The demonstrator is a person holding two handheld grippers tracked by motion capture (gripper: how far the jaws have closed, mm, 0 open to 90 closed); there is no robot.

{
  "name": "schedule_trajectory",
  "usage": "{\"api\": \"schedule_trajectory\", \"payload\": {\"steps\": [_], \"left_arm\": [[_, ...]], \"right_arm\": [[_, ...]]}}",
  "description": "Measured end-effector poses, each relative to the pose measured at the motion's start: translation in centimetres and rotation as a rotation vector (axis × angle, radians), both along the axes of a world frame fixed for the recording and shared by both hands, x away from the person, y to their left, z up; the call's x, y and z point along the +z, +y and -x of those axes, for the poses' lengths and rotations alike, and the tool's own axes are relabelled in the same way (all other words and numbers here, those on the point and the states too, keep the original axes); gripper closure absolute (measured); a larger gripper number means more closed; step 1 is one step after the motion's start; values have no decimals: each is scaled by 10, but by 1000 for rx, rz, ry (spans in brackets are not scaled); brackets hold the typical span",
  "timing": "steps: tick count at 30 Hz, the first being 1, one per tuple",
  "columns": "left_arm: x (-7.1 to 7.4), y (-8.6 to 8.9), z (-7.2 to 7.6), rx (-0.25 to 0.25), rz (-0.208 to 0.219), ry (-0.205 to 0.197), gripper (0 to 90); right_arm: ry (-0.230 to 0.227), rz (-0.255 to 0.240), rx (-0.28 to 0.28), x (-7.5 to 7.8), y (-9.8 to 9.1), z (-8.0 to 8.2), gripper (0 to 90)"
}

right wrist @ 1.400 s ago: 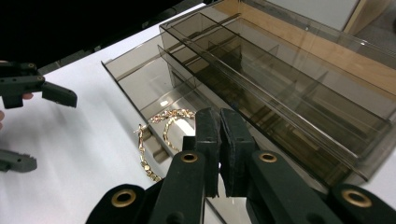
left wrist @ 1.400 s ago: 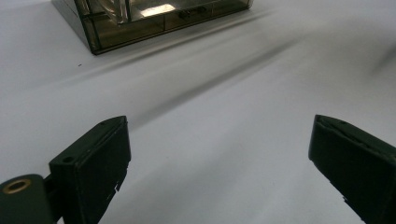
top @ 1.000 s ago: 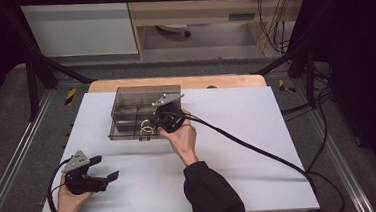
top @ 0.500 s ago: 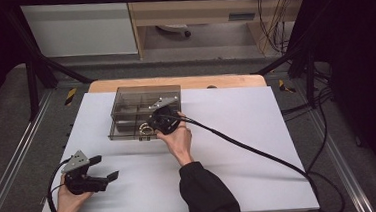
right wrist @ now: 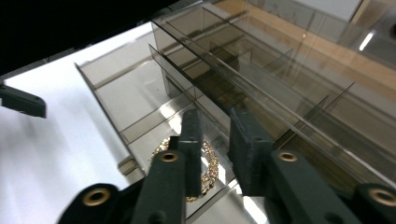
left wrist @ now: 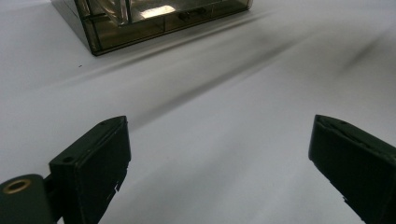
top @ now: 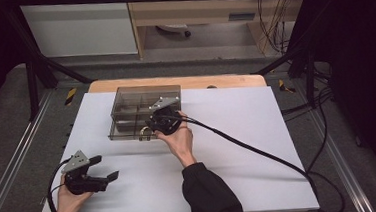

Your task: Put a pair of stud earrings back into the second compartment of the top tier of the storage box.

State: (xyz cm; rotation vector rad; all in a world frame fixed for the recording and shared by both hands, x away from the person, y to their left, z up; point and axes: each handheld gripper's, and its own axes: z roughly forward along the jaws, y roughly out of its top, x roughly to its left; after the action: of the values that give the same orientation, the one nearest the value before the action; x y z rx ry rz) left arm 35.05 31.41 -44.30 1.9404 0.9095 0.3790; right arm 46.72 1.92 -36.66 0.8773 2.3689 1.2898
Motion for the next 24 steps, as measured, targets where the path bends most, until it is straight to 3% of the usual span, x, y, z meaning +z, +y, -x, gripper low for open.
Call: {"api": "schedule_trajectory", "payload": {"steps": [10,11,14,24], "left_arm": [[-1,-1,0,-3,-6,3,56],[-1,-1,0,-3,-6,3,56],[-1,-1,0,-2,-6,4,56],[-1,-2,0,-2,-9,5,56]], "right_arm": [[-19,-42,-7,18,-30,19,412],[-19,-42,-7,18,-30,19,412],[-25,-61,-20,21,-50,27,276],[-44,-88,-91,17,-102,44,95]]}}
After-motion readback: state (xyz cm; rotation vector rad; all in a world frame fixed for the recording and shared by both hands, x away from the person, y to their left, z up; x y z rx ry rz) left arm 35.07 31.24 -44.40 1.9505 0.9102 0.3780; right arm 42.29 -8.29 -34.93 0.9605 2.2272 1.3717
